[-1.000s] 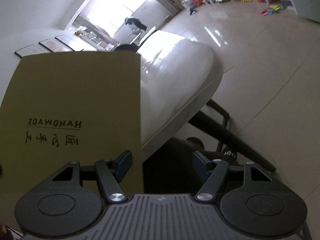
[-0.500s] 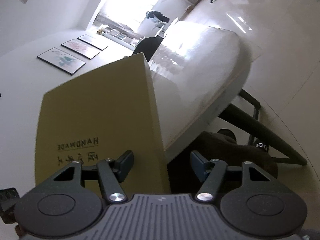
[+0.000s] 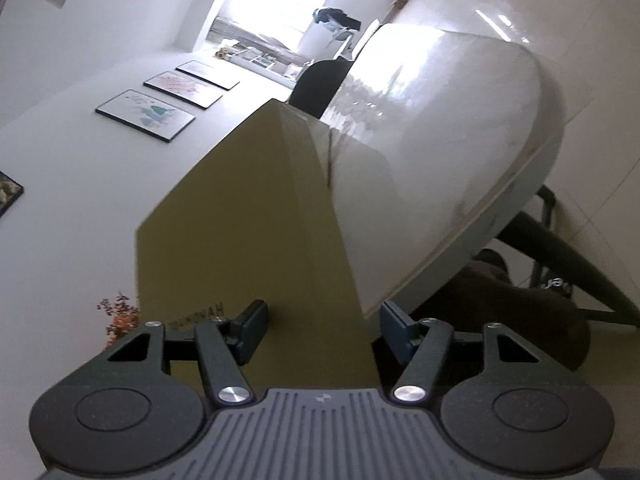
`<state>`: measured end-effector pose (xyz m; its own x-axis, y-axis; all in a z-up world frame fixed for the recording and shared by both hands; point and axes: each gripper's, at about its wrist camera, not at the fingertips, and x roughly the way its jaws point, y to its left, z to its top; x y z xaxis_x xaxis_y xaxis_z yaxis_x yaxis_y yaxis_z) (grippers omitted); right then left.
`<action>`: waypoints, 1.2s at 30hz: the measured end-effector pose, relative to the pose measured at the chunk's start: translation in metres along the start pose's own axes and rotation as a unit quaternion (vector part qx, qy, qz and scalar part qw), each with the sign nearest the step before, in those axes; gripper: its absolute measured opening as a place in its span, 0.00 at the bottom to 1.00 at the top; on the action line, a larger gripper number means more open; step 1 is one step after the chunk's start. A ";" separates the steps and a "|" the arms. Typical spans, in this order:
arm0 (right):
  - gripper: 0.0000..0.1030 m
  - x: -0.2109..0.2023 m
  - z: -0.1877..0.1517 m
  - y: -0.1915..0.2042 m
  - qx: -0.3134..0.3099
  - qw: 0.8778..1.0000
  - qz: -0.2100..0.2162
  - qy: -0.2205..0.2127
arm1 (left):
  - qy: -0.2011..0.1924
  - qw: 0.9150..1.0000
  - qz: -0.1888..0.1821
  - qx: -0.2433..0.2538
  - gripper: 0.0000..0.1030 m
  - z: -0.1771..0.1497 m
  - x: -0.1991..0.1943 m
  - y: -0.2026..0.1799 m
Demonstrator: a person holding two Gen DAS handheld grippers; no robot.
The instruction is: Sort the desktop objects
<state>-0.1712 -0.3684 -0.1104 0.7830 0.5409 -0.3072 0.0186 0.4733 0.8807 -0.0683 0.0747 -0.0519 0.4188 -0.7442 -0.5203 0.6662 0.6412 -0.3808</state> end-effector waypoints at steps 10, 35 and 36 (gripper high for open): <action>0.58 -0.009 0.008 -0.002 0.011 0.999 0.036 -0.020 | -0.014 0.999 -0.019 -0.034 0.66 -0.011 0.000 0.014; 0.55 -0.031 -0.028 0.030 -0.029 0.999 0.016 0.030 | 0.016 0.993 -0.036 -0.107 0.71 -0.059 -0.035 -0.004; 0.56 -0.031 -0.029 0.028 -0.025 0.999 0.015 0.031 | 0.021 0.993 -0.032 -0.108 0.75 -0.059 -0.034 -0.003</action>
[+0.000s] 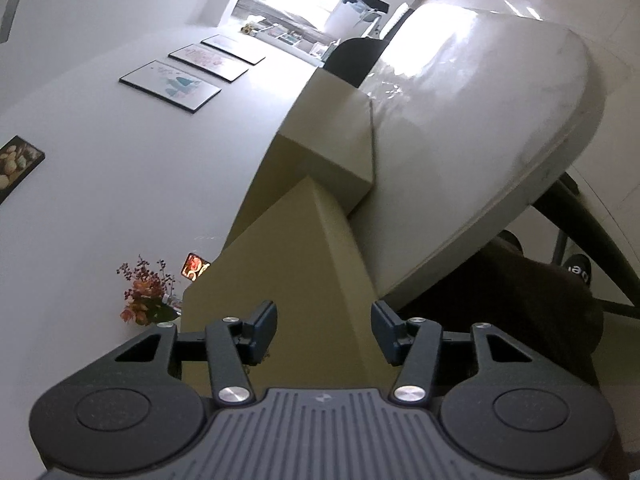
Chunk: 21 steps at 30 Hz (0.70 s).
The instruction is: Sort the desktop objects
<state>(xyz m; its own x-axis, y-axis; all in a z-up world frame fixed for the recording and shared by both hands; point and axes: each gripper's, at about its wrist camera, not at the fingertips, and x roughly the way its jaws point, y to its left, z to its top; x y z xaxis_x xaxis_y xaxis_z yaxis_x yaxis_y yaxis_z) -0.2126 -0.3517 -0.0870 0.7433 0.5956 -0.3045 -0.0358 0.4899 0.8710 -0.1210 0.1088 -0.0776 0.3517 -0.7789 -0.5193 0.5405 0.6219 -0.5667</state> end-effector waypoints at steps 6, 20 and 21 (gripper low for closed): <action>0.60 0.010 -0.007 -0.010 0.020 1.000 -0.006 0.014 | 0.024 0.999 0.026 -0.015 0.88 0.004 0.006 0.011; 0.67 0.051 -0.011 -0.002 0.018 0.997 -0.017 0.068 | 0.022 0.997 0.045 -0.056 0.92 0.000 -0.005 0.033; 0.67 0.053 -0.011 0.000 0.015 0.997 -0.018 0.072 | 0.019 0.997 0.048 -0.056 0.92 0.000 -0.007 0.033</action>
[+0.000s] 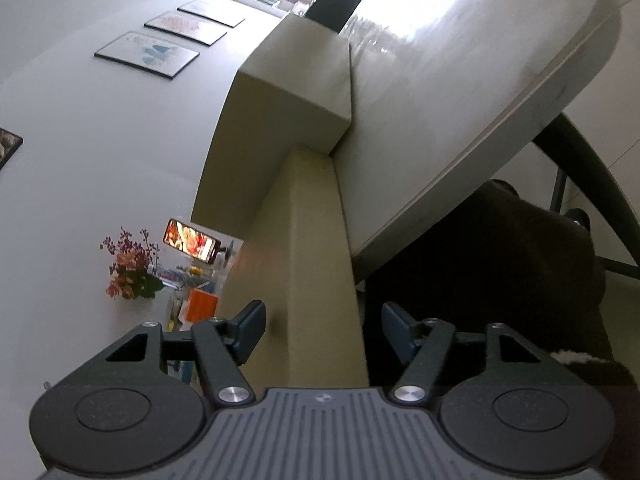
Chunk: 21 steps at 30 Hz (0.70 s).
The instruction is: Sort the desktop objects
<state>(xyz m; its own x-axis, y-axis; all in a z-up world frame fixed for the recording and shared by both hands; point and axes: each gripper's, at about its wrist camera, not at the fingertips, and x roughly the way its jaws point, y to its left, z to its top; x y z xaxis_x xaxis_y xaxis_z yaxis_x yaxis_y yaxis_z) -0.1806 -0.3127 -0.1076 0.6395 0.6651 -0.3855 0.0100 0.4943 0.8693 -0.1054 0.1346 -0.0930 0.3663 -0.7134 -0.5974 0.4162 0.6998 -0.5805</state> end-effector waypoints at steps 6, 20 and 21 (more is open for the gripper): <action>0.59 0.007 -0.003 0.012 -0.020 1.000 -0.006 0.009 | -0.013 1.000 0.008 -0.001 0.87 0.002 -0.002 -0.001; 0.58 -0.030 -0.022 0.028 -0.028 0.998 -0.051 -0.021 | -0.013 0.999 0.017 0.040 0.84 0.012 0.011 -0.017; 0.58 -0.033 -0.023 0.028 -0.030 0.998 -0.059 -0.023 | -0.013 0.999 0.019 0.041 0.84 0.013 0.011 -0.017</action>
<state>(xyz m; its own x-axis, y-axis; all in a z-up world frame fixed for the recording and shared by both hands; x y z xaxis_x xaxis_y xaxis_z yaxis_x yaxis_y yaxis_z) -0.2191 -0.3072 -0.0776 0.6708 0.5752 -0.4681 0.0410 0.6014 0.7979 -0.0979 0.1139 -0.0828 0.4038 -0.6882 -0.6028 0.4688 0.7215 -0.5096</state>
